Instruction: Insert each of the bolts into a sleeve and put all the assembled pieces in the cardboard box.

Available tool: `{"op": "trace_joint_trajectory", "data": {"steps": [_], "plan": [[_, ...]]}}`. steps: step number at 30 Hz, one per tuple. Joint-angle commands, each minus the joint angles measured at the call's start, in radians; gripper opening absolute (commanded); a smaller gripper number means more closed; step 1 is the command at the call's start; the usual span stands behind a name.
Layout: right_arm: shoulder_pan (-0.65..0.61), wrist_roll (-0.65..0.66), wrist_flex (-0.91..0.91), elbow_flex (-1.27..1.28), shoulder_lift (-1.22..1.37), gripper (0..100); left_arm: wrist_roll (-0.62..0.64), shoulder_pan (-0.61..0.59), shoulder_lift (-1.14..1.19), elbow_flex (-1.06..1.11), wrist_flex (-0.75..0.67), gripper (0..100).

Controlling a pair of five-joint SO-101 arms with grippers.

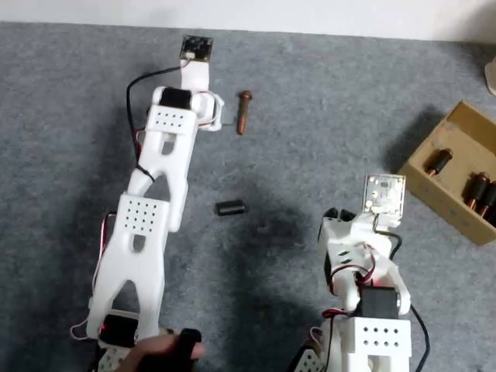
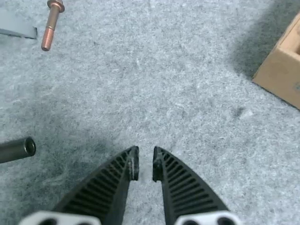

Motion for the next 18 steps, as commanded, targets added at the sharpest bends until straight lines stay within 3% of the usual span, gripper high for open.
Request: {"op": "trace_joint_trajectory", "data": {"steps": [1, 18], "plan": [[-0.03, 0.012, -0.022, -0.004, -0.007, 5.0, -0.037, 0.025, -0.002, -0.054, -0.052, 30], [-0.068, 0.08, -0.12, 0.082, -0.008, 5.0, -0.032, 0.027, -0.012, -0.111, -0.104, 30]]}}
